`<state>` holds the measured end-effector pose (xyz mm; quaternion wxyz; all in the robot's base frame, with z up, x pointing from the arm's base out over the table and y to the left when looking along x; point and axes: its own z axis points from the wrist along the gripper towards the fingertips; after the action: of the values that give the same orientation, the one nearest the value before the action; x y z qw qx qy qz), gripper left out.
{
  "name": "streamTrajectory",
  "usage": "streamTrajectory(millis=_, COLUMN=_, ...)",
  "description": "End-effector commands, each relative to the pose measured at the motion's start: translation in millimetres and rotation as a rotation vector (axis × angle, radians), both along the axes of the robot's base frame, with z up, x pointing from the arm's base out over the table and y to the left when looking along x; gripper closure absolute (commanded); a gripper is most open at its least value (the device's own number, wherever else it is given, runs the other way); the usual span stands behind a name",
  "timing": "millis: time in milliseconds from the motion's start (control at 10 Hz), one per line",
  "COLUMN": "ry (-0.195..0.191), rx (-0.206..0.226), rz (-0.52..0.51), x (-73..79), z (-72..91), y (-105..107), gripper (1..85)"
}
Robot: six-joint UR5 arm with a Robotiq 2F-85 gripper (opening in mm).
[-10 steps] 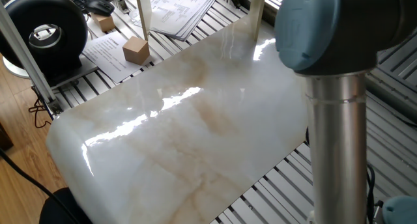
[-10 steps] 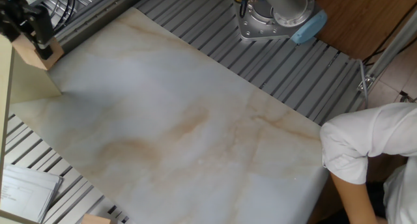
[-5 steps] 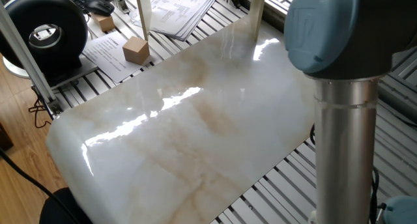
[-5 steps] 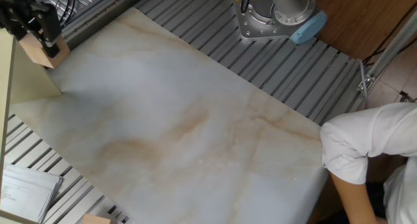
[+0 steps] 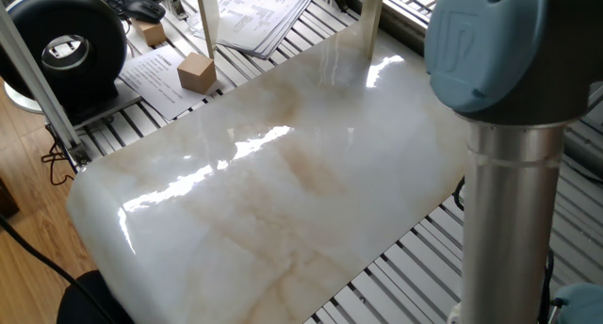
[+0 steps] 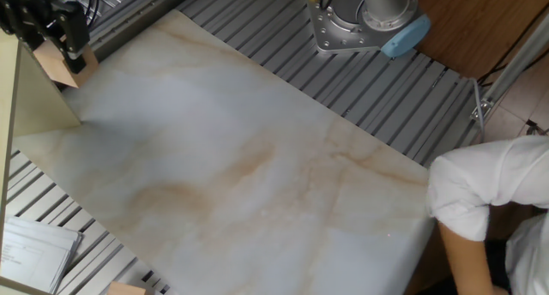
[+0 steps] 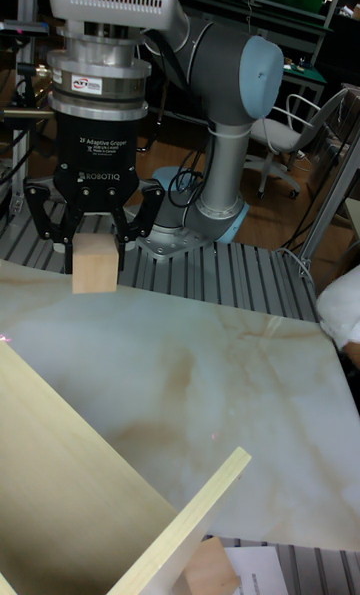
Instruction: Put the object on the shelf
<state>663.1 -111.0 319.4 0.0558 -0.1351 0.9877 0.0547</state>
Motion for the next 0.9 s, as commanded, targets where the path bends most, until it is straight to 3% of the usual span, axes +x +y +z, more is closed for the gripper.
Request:
streamTrajectory(millis=0, ry=-0.014, rx=0.008, rz=0.003, x=-4.5, z=-2.6, y=4, gripper=84.3)
streamTrajectory(millis=200, ry=-0.039, rx=0.008, rz=0.001, x=-9.2, z=-10.9, y=7, gripper=84.3)
streamTrajectory(millis=400, ry=-0.039, rx=0.000, rz=0.006, x=-11.0, z=-12.4, y=5, gripper=84.3)
streamTrajectory(millis=600, ry=-0.015, rx=-0.039, rz=0.047, x=-9.9, z=-10.0, y=-8, gripper=84.3)
streamTrajectory(millis=800, ry=0.033, rx=-0.021, rz=0.068, x=-3.9, z=9.4, y=-12, gripper=84.3)
